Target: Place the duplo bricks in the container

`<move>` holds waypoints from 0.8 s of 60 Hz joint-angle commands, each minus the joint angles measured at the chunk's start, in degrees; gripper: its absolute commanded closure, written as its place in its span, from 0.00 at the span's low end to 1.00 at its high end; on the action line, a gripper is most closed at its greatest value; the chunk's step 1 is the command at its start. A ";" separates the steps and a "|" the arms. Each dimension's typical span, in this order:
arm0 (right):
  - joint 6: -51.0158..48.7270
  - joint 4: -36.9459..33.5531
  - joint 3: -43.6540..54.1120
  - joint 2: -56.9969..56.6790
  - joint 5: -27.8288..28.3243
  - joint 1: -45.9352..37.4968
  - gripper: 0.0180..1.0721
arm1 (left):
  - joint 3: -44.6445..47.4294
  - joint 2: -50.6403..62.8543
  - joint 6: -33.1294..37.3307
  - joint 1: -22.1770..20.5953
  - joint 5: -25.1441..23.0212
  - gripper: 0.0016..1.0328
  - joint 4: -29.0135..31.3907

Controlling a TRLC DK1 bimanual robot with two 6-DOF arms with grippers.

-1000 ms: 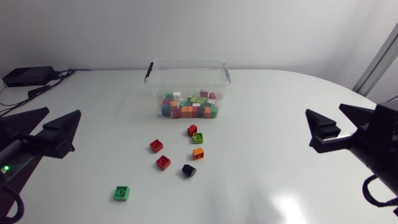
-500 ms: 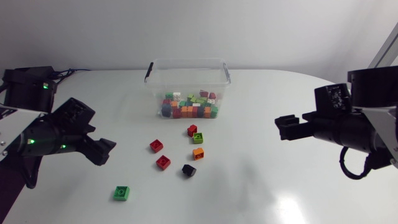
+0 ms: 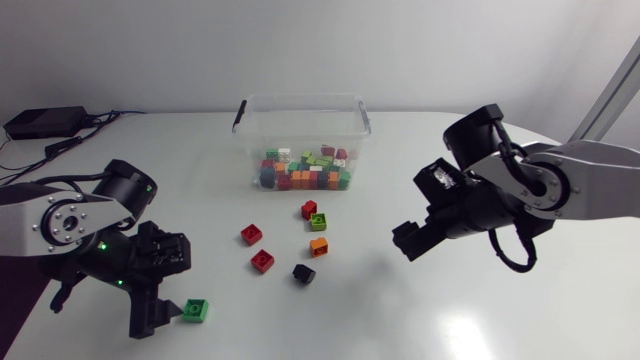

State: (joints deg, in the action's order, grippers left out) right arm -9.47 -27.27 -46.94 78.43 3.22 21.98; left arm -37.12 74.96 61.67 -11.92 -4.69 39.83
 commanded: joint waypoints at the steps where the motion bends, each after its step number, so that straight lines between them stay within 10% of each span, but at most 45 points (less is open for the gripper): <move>1: -0.11 -1.12 -1.75 2.16 0.12 1.23 0.05 | -0.67 1.42 4.51 -0.21 -1.11 0.16 2.44; 26: 3.94 -0.42 -6.94 10.42 -0.76 10.28 0.07 | -1.72 9.94 6.01 -3.28 -4.36 0.27 2.79; 35: -3.53 2.75 -7.20 12.27 2.05 12.83 0.06 | -2.78 13.28 6.62 -3.37 -7.35 0.51 2.27; 48: -12.23 3.71 -9.84 16.93 6.71 12.56 0.06 | -2.87 13.72 8.20 -3.46 -11.57 0.60 1.56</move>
State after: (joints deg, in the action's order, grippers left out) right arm -17.89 -24.12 -54.63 91.83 9.43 34.41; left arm -38.79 87.81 67.68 -14.94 -15.05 41.60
